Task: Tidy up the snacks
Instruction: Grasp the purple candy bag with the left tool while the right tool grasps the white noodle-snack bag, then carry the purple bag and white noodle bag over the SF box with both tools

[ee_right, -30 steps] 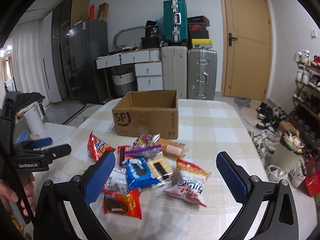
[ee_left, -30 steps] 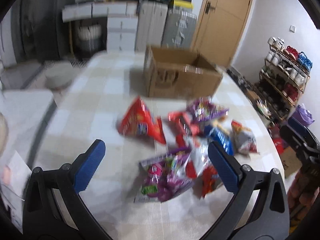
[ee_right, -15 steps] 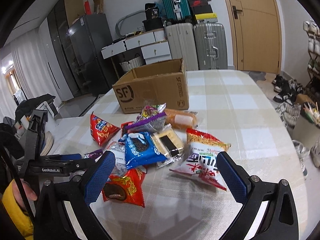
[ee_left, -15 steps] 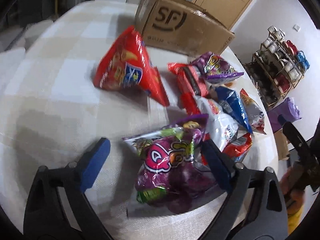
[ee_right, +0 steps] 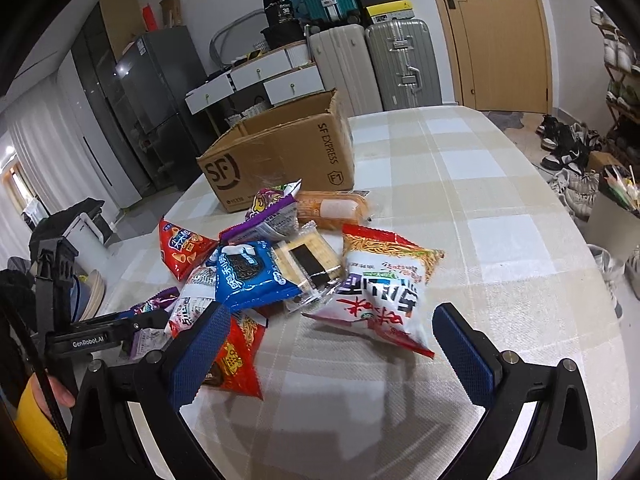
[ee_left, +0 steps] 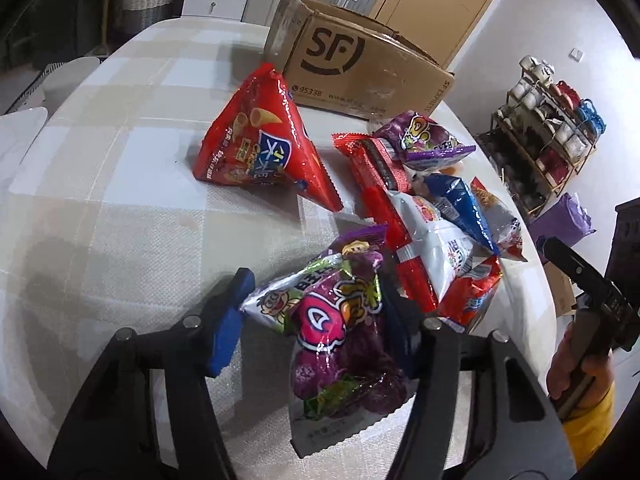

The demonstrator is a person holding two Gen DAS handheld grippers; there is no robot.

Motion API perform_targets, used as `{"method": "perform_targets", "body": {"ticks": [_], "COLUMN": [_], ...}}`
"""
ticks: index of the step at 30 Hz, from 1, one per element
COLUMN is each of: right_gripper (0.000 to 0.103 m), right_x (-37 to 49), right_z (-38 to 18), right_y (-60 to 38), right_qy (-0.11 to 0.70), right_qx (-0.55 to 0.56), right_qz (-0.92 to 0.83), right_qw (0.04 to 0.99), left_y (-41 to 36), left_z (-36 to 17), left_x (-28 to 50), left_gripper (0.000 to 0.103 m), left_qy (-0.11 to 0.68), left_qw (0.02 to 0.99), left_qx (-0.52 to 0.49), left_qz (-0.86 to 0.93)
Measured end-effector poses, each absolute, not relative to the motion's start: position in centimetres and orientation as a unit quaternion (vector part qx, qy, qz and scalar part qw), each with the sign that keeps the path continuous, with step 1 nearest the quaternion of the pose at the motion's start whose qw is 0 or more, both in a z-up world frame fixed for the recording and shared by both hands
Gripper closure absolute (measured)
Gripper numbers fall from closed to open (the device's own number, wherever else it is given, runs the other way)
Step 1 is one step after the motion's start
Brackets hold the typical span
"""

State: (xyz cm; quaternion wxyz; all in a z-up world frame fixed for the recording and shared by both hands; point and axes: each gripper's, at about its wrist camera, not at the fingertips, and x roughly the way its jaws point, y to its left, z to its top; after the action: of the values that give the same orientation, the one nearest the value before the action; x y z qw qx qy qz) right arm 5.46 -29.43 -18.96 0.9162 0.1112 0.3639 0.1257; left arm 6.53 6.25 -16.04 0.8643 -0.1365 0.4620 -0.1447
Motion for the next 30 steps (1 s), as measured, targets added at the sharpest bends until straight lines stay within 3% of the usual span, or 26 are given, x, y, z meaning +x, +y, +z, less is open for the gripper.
{"method": "perform_targets", "body": {"ticks": [20,23,30], "right_gripper": [0.001,0.012,0.024], "right_x": [9.6,11.0,12.9], "right_z": [-18.9,-19.8,-21.4], "right_y": [-30.9,-30.9,-30.2], "right_qy": [0.404,0.419,0.446], "right_qx": [0.115,0.115,0.104], "right_qz": [0.099,0.093,0.09], "right_qw": [0.902,0.896,0.884], "left_y": [8.7,8.7,8.7], "left_z": [-13.3,-13.0,-12.7], "left_x": [3.8,3.6,3.2], "left_gripper": [0.047,0.047,0.047], "left_qy": [0.413,0.409,0.405], "left_qw": [0.889,0.892,0.896], "left_qx": [-0.138,-0.133,-0.122], "left_qz": [-0.142,-0.142,-0.139]}}
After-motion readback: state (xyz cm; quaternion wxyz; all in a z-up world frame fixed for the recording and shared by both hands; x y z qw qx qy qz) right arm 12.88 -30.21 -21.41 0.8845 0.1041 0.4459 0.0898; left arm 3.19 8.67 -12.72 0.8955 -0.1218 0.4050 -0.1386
